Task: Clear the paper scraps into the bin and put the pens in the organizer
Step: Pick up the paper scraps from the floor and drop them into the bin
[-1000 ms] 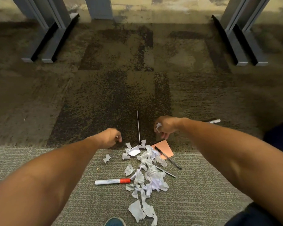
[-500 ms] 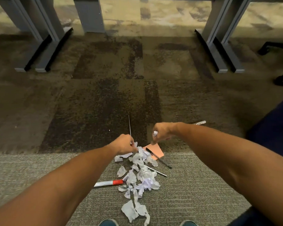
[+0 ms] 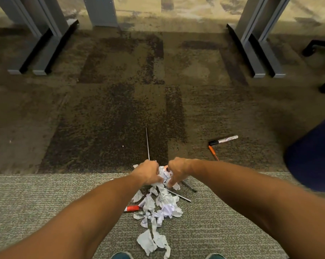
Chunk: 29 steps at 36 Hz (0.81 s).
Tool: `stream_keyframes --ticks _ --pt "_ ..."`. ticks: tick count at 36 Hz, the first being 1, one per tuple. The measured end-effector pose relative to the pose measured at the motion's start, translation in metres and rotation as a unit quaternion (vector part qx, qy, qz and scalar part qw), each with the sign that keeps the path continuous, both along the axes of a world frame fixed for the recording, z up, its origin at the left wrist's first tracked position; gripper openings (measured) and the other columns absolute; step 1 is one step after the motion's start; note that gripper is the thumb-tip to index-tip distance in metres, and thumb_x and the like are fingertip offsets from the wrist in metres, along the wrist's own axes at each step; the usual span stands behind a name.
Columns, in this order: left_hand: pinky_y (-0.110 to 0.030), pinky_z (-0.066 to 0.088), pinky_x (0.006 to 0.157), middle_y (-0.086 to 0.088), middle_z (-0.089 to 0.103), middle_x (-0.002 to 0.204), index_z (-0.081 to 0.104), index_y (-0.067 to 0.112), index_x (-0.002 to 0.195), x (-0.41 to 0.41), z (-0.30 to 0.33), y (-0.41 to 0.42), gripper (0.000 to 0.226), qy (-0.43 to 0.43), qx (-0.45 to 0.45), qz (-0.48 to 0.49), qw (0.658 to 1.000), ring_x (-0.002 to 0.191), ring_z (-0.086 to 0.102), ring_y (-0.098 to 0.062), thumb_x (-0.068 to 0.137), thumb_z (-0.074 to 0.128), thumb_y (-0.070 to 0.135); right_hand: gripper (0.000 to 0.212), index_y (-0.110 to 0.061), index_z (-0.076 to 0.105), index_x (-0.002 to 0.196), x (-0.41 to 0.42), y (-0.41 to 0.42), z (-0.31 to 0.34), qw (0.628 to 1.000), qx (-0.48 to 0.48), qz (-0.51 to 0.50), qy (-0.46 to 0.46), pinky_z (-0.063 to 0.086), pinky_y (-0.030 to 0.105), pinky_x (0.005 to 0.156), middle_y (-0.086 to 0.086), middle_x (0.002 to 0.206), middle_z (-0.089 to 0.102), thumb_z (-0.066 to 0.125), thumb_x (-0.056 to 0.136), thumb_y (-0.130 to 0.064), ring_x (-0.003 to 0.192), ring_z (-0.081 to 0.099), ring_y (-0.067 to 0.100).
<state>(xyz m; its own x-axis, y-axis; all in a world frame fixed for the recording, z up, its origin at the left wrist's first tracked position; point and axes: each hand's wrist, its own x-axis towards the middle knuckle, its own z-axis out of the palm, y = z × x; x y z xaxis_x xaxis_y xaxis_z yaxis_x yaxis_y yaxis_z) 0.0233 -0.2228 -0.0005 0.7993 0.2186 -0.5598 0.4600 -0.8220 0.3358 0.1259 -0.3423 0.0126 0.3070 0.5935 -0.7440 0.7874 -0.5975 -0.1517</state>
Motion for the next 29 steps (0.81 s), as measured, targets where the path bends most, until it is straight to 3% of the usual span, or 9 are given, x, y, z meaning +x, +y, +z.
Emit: stream_keyframes --ticks 5,9,14,19,21,23,27,29 --pt "-0.034 0.055 0.077 -0.008 0.069 0.095 0.064 0.019 0.084 0.002 -0.006 -0.006 0.017 -0.013 0.003 0.003 1.000 0.089 0.066 -0.027 0.082 0.071 0.034 0.045 -0.011 0.064 0.113 -0.006 0.002 -0.003 0.999 -0.019 0.030 -0.017 0.046 0.030 0.067 0.008 0.103 0.067 0.074 0.083 -0.043 0.082 0.059 0.024" --pt "-0.029 0.050 0.070 -0.007 0.069 0.087 0.060 0.020 0.072 0.010 0.001 -0.006 0.019 0.013 -0.030 -0.005 0.999 0.085 0.065 -0.025 0.079 0.073 0.033 0.033 -0.013 0.062 0.104 0.004 -0.002 0.005 0.998 -0.048 0.020 0.020 0.048 0.031 0.066 0.002 0.085 0.061 0.073 0.085 -0.038 0.078 0.060 0.023" --pt "-0.027 0.045 0.062 -0.001 0.062 0.078 0.059 0.021 0.070 0.013 0.016 0.000 0.015 0.048 -0.079 -0.024 0.995 0.075 0.058 -0.018 0.076 0.072 0.025 0.022 -0.010 0.062 0.082 0.026 -0.015 0.014 0.990 -0.086 -0.074 0.088 0.044 0.021 0.045 0.002 0.066 0.061 0.072 0.089 -0.028 0.049 0.053 0.014" --pt "-0.027 0.043 0.066 -0.003 0.061 0.079 0.059 0.019 0.071 0.015 0.032 0.009 0.016 0.044 -0.103 -0.028 0.993 0.075 0.055 -0.017 0.076 0.074 0.024 0.033 -0.002 0.059 0.110 0.044 -0.030 0.027 0.976 -0.067 -0.163 0.129 0.050 0.024 0.050 0.008 0.079 0.068 0.073 0.089 -0.023 0.056 0.062 0.014" --pt "-0.027 0.040 0.062 -0.003 0.061 0.077 0.057 0.019 0.069 0.014 0.037 0.013 0.016 0.033 -0.114 -0.020 0.993 0.073 0.055 -0.017 0.076 0.072 0.021 0.023 -0.007 0.059 0.105 0.050 -0.034 0.035 0.966 -0.047 -0.203 0.153 0.053 0.020 0.047 0.009 0.080 0.072 0.073 0.089 -0.016 0.055 0.070 0.011" --pt "-0.026 0.039 0.061 -0.003 0.063 0.078 0.057 0.020 0.069 0.014 0.041 0.016 0.015 0.014 -0.126 -0.004 0.992 0.073 0.057 -0.016 0.076 0.070 0.019 0.022 -0.001 0.063 0.106 0.055 -0.038 0.044 0.956 -0.038 -0.229 0.178 0.055 0.021 0.050 0.013 0.089 0.074 0.072 0.089 -0.010 0.060 0.072 0.013" --pt "-0.025 0.039 0.055 0.000 0.061 0.081 0.062 0.016 0.084 0.014 0.049 0.020 0.005 -0.026 -0.152 0.031 0.988 0.068 0.053 -0.010 0.082 0.066 0.017 0.020 0.005 0.065 0.113 0.063 -0.046 0.057 0.941 0.011 -0.278 0.191 0.057 0.023 0.054 0.020 0.098 0.072 0.058 0.096 0.000 0.069 0.070 0.018" --pt "-0.027 0.039 0.061 -0.004 0.059 0.085 0.061 0.009 0.100 0.014 0.052 0.019 0.015 -0.038 -0.182 0.055 0.981 0.071 0.052 -0.016 0.085 0.059 0.012 0.019 0.001 0.067 0.108 0.065 -0.050 0.066 0.928 0.044 -0.310 0.204 0.055 0.022 0.051 0.016 0.089 0.072 0.052 0.097 0.002 0.063 0.068 0.015"
